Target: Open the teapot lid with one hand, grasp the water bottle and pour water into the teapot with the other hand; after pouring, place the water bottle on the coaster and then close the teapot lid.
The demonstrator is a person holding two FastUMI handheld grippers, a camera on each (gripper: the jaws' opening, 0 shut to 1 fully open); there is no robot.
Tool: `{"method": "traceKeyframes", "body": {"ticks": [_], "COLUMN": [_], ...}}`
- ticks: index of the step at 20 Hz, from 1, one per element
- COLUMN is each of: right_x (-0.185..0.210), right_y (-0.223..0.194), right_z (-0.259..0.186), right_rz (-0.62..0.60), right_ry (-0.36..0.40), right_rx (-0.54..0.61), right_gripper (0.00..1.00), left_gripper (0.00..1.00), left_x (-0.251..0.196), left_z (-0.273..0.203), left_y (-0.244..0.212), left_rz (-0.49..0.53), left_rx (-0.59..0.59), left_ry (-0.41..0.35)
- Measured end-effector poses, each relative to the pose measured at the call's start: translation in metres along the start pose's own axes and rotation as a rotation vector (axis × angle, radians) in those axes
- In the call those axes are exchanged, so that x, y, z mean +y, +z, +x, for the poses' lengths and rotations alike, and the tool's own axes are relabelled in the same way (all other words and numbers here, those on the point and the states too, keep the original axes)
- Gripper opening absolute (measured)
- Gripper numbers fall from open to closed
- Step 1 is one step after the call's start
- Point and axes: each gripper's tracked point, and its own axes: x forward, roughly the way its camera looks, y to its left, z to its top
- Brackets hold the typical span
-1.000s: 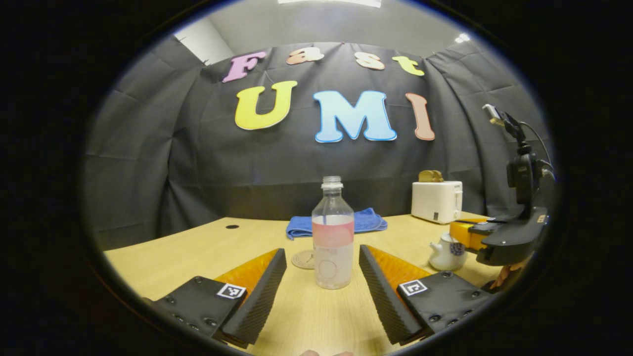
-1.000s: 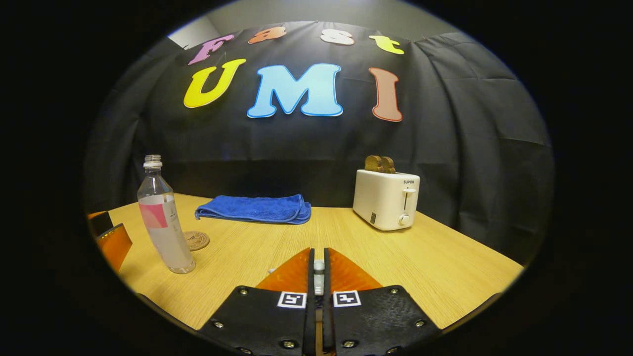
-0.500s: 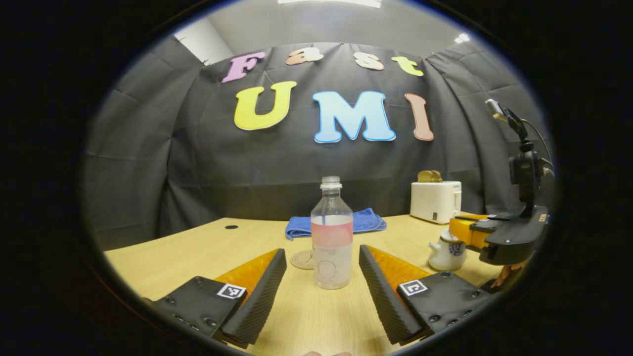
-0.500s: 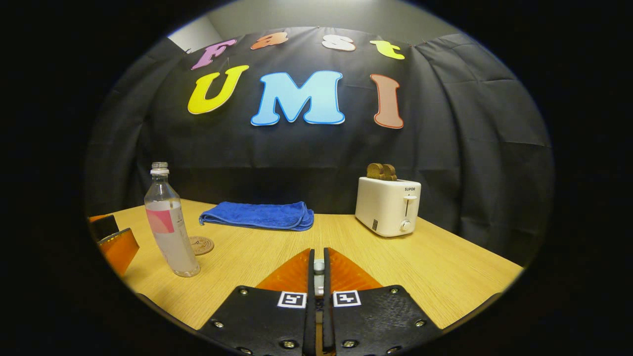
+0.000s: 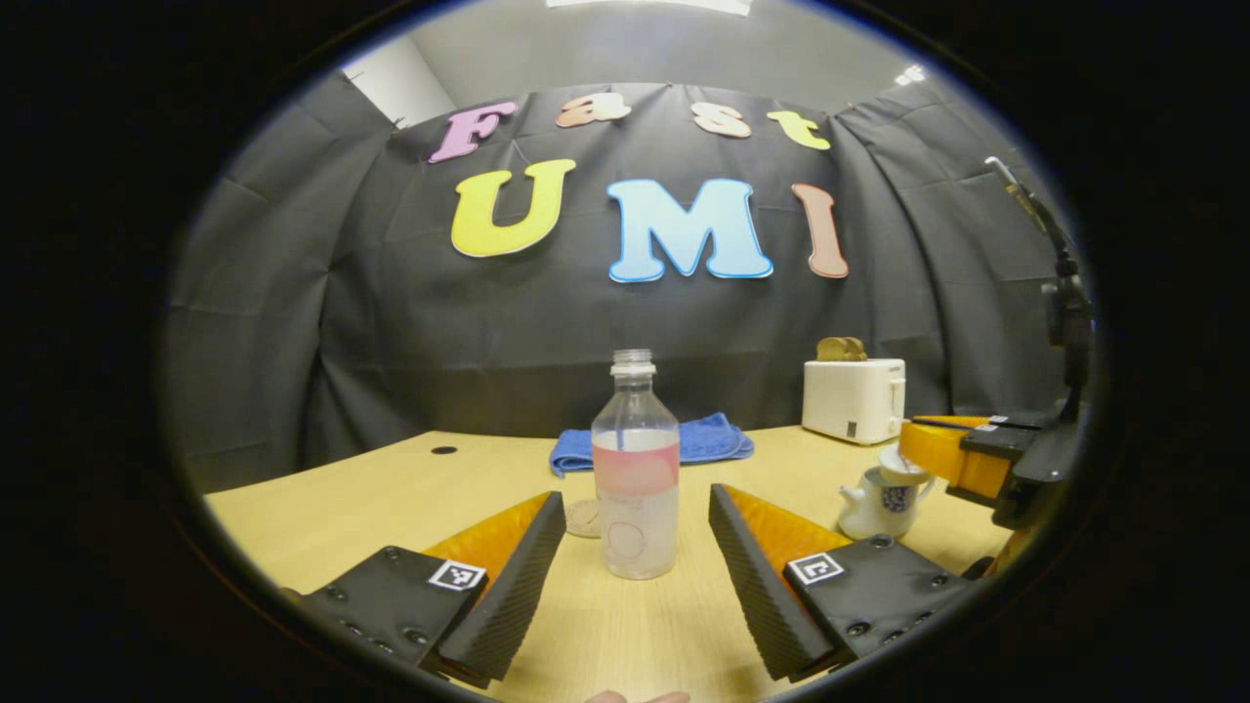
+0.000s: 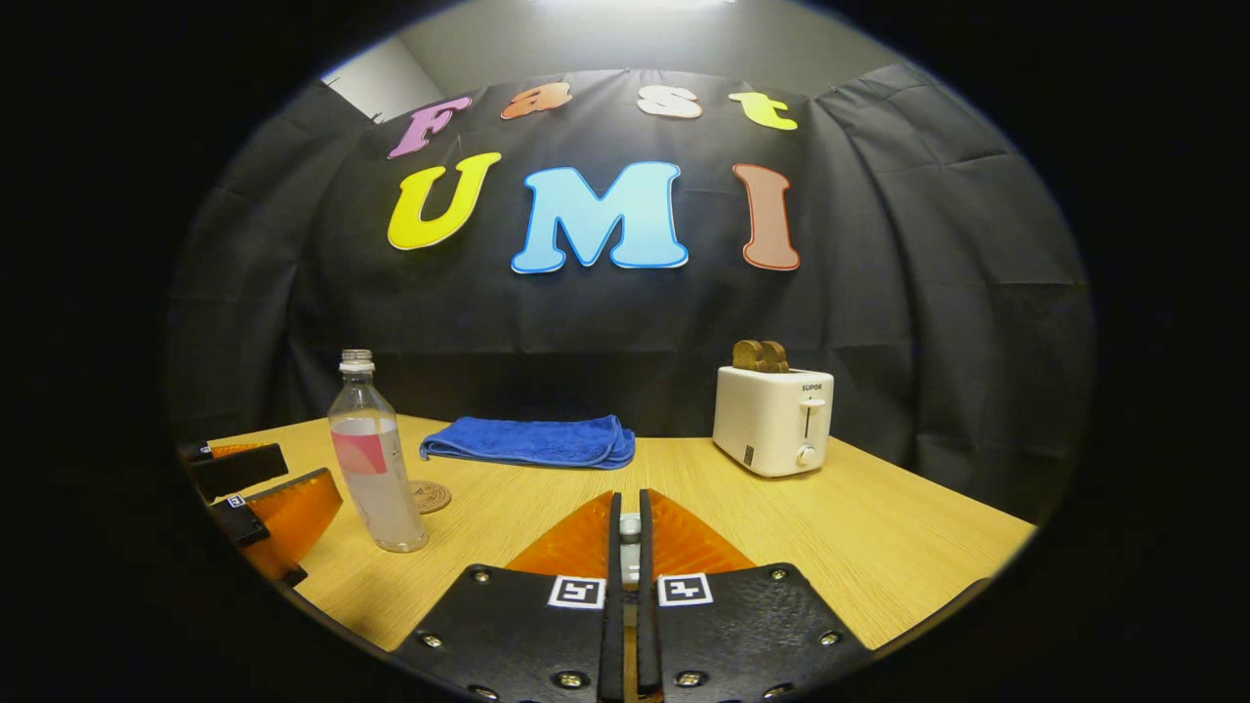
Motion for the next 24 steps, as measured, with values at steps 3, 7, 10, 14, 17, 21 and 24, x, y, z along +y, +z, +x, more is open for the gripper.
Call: {"method": "traceKeyframes", "body": {"ticks": [3,7,10,14,17,21,24], "right_x": [0.005,0.01,0.013,0.014,0.016,0.014,0.016], "right_y": [0.001,0.001,0.0,-0.001,-0.003,-0.003,-0.004], "right_z": [-0.011,-0.014,-0.014,-0.016,-0.015,-0.014,-0.015], "right_rz": [0.011,0.013,0.026,0.026,0.026,0.035,0.031], "right_ry": [0.021,0.042,0.056,0.068,0.074,0.077,0.085], "right_rx": [-0.02,-0.029,-0.026,-0.026,-0.021,-0.021,-0.021], "right_gripper": [0.05,0.05,0.05,0.06,0.05,0.05,0.05], "left_gripper": [1.0,1.0,1.0,1.0,1.0,1.0,0.88], "left_x": [-0.003,-0.008,-0.007,-0.003,0.0,-0.003,-0.008], "left_z": [0.017,0.034,0.045,0.06,0.073,0.083,0.083], "left_y": [-0.002,-0.002,-0.003,-0.004,-0.004,-0.005,-0.005], "left_rz": [0.001,0.001,0.0,-0.002,-0.006,-0.01,-0.004], "left_rx": [0.005,0.006,0.014,0.021,0.026,0.033,0.037], "left_ry": [0.012,0.012,0.019,0.043,0.044,0.017,-0.012]}}
